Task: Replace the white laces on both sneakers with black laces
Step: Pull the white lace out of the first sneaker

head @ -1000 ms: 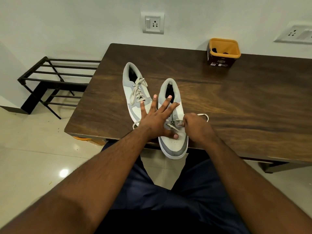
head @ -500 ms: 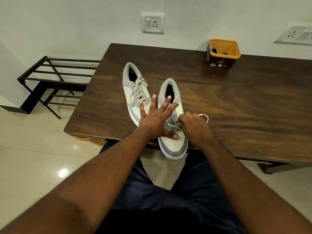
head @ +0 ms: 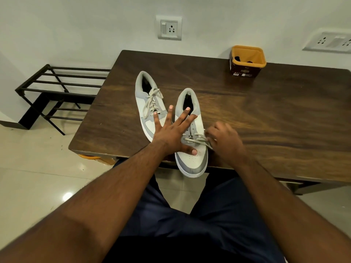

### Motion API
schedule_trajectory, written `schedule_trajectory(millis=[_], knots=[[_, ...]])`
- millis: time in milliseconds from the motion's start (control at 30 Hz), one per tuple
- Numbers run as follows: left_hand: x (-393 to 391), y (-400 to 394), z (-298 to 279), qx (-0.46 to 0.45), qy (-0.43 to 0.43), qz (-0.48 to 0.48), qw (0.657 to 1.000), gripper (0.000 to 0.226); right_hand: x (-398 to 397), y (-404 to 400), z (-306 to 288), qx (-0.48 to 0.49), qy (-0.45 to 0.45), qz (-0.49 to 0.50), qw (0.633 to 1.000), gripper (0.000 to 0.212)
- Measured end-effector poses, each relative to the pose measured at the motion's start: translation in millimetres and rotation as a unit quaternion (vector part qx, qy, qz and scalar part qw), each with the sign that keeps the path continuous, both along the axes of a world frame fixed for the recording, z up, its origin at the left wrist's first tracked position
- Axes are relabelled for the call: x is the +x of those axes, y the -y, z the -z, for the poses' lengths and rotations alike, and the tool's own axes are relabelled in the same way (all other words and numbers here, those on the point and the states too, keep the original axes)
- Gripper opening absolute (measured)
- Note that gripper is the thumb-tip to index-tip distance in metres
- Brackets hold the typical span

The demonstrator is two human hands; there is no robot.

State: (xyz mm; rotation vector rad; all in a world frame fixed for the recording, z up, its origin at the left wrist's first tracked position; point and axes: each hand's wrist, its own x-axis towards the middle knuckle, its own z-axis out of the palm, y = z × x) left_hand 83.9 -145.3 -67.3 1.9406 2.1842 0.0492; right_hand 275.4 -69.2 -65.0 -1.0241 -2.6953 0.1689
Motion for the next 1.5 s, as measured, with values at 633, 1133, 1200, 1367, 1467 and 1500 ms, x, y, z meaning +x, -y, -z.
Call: schedule_trajectory(millis=[633, 1133, 1200, 1367, 1467, 1500], knots=[[0.4, -1.5, -1.9, -0.002, 0.002, -0.010, 1.000, 0.125, 37.2, -46.0, 6.2, 0.002, 0.188, 0.228, 0.955, 0.024], [-0.7, -1.7, -0.5, 0.000, 0.010, -0.014, 1.000, 0.125, -1.1, -13.5, 14.3, 0.134, 0.067, -0.003, 0.989, 0.006], [-0.5, -1.9, 0.4, 0.005, 0.010, -0.011, 1.000, 0.125, 16.5, -29.6, 14.7, 0.106, 0.097, 0.071, 0.987, 0.012], [-0.7, -3.5, 4.8, 0.008, 0.007, -0.013, 1.000, 0.125, 80.4, -69.5, 6.4, 0.004, 0.096, 0.215, 0.972, 0.017], [-3.5, -6.1, 3.9, 0.009, 0.013, -0.012, 1.000, 0.125, 81.2, -76.5, 9.1, -0.037, -0.002, 0.212, 0.977, 0.012], [-3.0, -5.4, 1.8, 0.014, 0.009, -0.013, 1.000, 0.124, 75.1, -76.0, 11.1, -0.064, -0.047, 0.221, 0.972, 0.012]])
